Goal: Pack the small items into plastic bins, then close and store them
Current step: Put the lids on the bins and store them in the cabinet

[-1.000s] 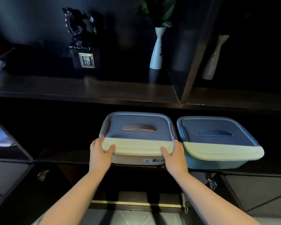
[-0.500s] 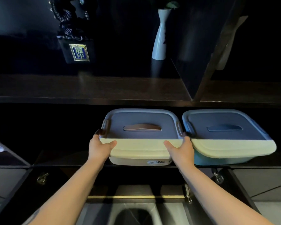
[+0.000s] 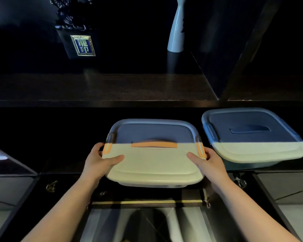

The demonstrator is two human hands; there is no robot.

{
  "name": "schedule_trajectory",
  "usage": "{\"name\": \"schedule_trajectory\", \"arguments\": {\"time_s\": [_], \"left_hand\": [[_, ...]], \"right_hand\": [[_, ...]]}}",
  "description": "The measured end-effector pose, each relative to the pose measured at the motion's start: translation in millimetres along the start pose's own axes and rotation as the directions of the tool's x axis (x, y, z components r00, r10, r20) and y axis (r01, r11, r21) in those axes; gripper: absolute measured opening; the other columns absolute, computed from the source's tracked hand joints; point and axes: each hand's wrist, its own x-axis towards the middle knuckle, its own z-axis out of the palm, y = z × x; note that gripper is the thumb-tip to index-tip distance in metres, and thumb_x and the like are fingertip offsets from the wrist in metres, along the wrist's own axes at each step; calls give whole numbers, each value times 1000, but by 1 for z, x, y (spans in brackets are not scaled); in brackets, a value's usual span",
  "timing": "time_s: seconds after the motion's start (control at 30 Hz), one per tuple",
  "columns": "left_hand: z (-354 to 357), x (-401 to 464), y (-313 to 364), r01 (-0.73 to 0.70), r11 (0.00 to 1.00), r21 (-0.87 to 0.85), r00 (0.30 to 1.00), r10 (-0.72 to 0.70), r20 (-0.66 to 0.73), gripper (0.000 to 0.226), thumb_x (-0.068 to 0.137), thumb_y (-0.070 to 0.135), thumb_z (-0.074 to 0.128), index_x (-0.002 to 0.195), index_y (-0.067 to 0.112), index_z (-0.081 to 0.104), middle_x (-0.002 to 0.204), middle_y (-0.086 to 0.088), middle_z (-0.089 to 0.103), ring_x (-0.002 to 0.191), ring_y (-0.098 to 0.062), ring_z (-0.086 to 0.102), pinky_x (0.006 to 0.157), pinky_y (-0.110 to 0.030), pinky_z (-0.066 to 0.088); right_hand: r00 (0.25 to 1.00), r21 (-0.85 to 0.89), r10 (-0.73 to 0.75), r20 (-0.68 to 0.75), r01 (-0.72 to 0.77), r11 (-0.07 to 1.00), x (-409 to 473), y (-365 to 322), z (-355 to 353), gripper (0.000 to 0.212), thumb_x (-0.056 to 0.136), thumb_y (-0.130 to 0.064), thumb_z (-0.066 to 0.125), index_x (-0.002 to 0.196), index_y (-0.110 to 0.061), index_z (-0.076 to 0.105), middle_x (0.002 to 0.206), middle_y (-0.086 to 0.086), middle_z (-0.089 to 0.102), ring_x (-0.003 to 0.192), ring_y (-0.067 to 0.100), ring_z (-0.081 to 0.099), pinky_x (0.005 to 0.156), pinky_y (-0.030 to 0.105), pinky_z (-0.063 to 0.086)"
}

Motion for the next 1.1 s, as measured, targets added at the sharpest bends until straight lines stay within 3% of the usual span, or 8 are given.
{"name": "schedule_trajectory", "arguments": {"time_s": [0.27, 0.43, 0.57, 0.7, 0.87, 1.03, 1.1], "left_hand": [[1, -21, -6, 57, 989, -139, 996, -66, -62, 84, 60, -1, 84, 132, 24, 47, 88, 6, 63, 79, -8, 62, 57, -22, 47], [-18, -69, -29, 146, 974, -171, 978, -168, -120, 86, 58, 1, 85, 128, 33, 47, 92, 2, 64, 84, -19, 64, 61, -31, 50], [-45, -111, -54, 196, 963, -184, 964, -224, -144, 87, 57, 0, 85, 127, 34, 46, 95, -4, 63, 85, -22, 64, 59, -32, 49], [-72, -138, -88, 234, 957, -171, 950, -262, -171, 85, 56, -1, 85, 126, 31, 48, 93, -6, 61, 84, -20, 60, 60, -32, 46], [-104, -149, -130, 286, 950, -125, 943, -302, -136, 79, 57, 12, 88, 122, 36, 50, 92, -6, 65, 78, -20, 65, 55, -30, 50], [-113, -134, -193, 339, 938, -72, 933, -345, -106, 75, 55, -2, 86, 115, 27, 52, 95, -13, 65, 89, -31, 65, 74, -42, 55], [-109, -124, -220, 396, 916, -60, 915, -399, -63, 80, 49, 6, 90, 116, 28, 51, 99, -11, 65, 93, -30, 64, 79, -45, 55]], "right_hand": [[998, 72, -66, 24, 64, 995, -6, 17, -1, 47, 73, -15, 82, 114, -20, 61, 97, -6, 72, 89, 12, 69, 74, 25, 51], [992, -24, -119, 39, 120, 992, -33, 41, 0, 49, 66, -23, 86, 108, -30, 63, 91, -12, 72, 81, 1, 67, 70, 23, 47], [989, -45, -112, 95, 117, 992, -65, 55, 11, 56, 66, -20, 87, 115, -27, 62, 97, -10, 70, 92, 12, 66, 80, 34, 52], [978, -86, -157, 138, 169, 982, -103, 63, 30, 58, 66, -25, 86, 116, -34, 59, 101, -16, 66, 91, 1, 62, 73, 23, 47], [983, -94, -72, 170, 89, 992, -132, 81, 64, 49, 69, -26, 84, 107, -42, 57, 103, -18, 64, 95, 5, 60, 75, 27, 47], [978, -171, 47, 202, -12, 985, -140, 126, 103, 43, 73, -24, 82, 96, -47, 54, 97, -23, 61, 89, 4, 60, 74, 25, 47], [975, -203, 94, 202, -52, 978, -135, 152, 115, 41, 75, -21, 81, 96, -45, 55, 94, -23, 61, 85, 4, 61, 70, 22, 47]]}}
